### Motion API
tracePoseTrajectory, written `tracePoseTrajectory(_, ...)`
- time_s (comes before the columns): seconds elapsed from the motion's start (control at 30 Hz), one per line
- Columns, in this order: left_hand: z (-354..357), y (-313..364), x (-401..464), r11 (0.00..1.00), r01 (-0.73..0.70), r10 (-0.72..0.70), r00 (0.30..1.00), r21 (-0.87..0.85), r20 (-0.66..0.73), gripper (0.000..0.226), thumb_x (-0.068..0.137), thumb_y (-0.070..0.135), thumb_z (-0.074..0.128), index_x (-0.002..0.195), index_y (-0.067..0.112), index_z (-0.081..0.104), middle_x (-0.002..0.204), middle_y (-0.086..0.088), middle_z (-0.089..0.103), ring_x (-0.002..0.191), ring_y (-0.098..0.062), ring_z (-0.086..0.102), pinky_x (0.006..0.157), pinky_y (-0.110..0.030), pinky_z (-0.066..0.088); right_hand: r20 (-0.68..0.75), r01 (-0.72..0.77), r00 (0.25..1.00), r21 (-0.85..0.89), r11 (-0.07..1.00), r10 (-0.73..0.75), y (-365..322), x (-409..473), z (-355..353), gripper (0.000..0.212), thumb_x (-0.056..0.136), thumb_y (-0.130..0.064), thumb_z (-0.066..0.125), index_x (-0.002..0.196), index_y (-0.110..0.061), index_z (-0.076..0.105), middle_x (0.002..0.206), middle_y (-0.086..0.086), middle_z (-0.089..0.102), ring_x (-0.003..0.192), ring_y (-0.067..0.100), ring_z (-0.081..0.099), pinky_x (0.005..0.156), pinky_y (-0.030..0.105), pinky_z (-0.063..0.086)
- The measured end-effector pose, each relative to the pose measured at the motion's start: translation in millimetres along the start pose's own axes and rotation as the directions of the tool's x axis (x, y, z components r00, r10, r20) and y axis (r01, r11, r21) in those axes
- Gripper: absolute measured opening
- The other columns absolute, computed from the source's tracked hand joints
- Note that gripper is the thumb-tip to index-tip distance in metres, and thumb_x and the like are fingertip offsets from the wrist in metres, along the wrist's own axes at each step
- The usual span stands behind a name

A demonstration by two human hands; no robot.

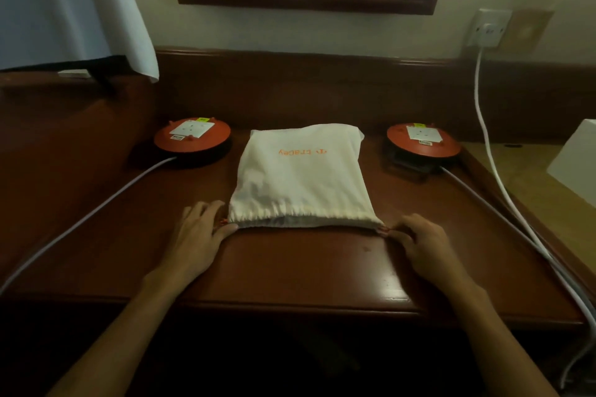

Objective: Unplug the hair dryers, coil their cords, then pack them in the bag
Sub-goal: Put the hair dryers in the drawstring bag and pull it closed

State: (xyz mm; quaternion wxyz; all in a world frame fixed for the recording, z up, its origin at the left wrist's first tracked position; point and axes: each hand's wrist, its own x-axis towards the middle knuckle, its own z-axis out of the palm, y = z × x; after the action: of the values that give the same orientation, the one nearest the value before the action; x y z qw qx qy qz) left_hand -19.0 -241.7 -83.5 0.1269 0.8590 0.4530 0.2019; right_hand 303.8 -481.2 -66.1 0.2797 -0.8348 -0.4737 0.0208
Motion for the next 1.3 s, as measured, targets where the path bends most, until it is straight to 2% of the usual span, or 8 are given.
tracePoseTrajectory(0.1, -9, -6, 1, 0.997, -0.077, 0.077, 0.997, -0.008, -0.016, 0.014, 0.094, 0.026, 0.073, 0.098, 0.013, 0.067, 0.096, 0.000, 0.058, 0.095, -0.026, 0.055, 0.078, -0.035, 0.042, -0.017, 0.000, 1.000, 0.007, 1.000, 0.000, 2, -2, -2, 0.011, 0.095, -0.015, 0.066, 0.086, -0.013, 0.070, 0.083, 0.000, 0.058, 0.076, 0.015, 0.052, 0.064, 0.017, 0.035)
tracePoseTrajectory(0.2, -18, -14, -1, 0.991, -0.119, 0.115, 0.991, -0.062, -0.063, 0.022, 0.089, 0.016, 0.078, 0.073, 0.013, 0.064, 0.072, 0.004, 0.053, 0.070, -0.021, 0.056, 0.064, -0.034, 0.039, -0.045, -0.001, 0.999, 0.009, 1.000, 0.002, 1, -4, 0, 0.009, 0.094, -0.012, 0.067, 0.087, -0.010, 0.072, 0.083, 0.002, 0.059, 0.076, 0.018, 0.053, 0.064, 0.018, 0.035)
tracePoseTrajectory(0.37, -35, -38, -10, 0.973, -0.003, -0.041, 0.981, -0.230, -0.189, 0.012, 0.091, 0.020, 0.077, 0.081, 0.016, 0.077, 0.075, 0.004, 0.071, 0.071, -0.009, 0.063, 0.068, -0.027, 0.046, -0.180, -0.178, 0.969, -0.026, 0.984, 0.170, 11, -7, -6, 0.015, 0.095, -0.008, 0.065, 0.084, 0.001, 0.069, 0.086, 0.014, 0.064, 0.077, 0.025, 0.054, 0.072, 0.030, 0.037)
tracePoseTrajectory(0.5, -37, -30, -7, 0.979, 0.111, -0.134, 0.983, -0.169, -0.127, 0.013, 0.093, 0.016, 0.074, 0.104, 0.012, 0.078, 0.101, -0.006, 0.072, 0.103, -0.028, 0.066, 0.085, -0.035, 0.047, -0.190, -0.278, 0.949, -0.135, 0.951, 0.251, -1, -8, -6, 0.016, 0.095, -0.011, 0.062, 0.086, 0.001, 0.068, 0.099, 0.021, 0.066, 0.084, 0.029, 0.053, 0.079, 0.035, 0.043)
tracePoseTrajectory(0.7, -37, 15, -4, 0.999, -0.031, 0.031, 0.999, 0.007, -0.037, 0.061, 0.091, 0.036, 0.073, 0.148, 0.025, 0.054, 0.150, -0.004, 0.052, 0.142, -0.026, 0.039, 0.116, -0.046, 0.031, -0.027, -0.167, 0.985, -0.347, 0.923, 0.168, -40, -1, -2, 0.049, 0.097, -0.036, 0.059, 0.142, -0.019, 0.050, 0.147, 0.008, 0.047, 0.138, 0.030, 0.037, 0.116, 0.052, 0.022)
tracePoseTrajectory(0.87, -25, 29, 4, 0.996, -0.014, 0.020, 0.998, -0.091, 0.067, 0.016, 0.090, 0.032, 0.078, 0.103, 0.022, 0.076, 0.106, -0.002, 0.074, 0.104, -0.022, 0.068, 0.089, -0.039, 0.055, 0.049, -0.064, 0.995, -0.336, 0.940, 0.085, -57, 5, 13, 0.012, 0.102, -0.026, 0.054, 0.106, -0.018, 0.063, 0.119, 0.007, 0.059, 0.114, 0.028, 0.051, 0.099, 0.044, 0.037)
tracePoseTrajectory(1.03, -31, 21, 8, 0.992, -0.053, 0.064, 0.993, -0.110, 0.101, 0.011, 0.092, 0.024, 0.076, 0.087, 0.015, 0.076, 0.085, 0.001, 0.071, 0.081, -0.013, 0.065, 0.071, -0.028, 0.048, 0.022, -0.111, 0.994, -0.005, 0.994, 0.111, -55, 7, 6, 0.014, 0.101, -0.015, 0.058, 0.087, -0.013, 0.059, 0.085, 0.004, 0.061, 0.070, 0.011, 0.053, 0.055, 0.027, 0.040)
tracePoseTrajectory(1.3, -51, -9, 12, 0.998, 0.053, -0.050, 0.994, -0.037, 0.099, 0.014, 0.093, 0.019, 0.074, 0.082, 0.021, 0.066, 0.087, 0.000, 0.068, 0.079, -0.010, 0.062, 0.062, -0.021, 0.040, 0.045, -0.207, 0.976, -0.148, 0.967, 0.215, -25, 4, -14, 0.008, 0.100, -0.016, 0.059, 0.095, -0.010, 0.061, 0.096, 0.010, 0.067, 0.076, 0.019, 0.057, 0.068, 0.035, 0.047)
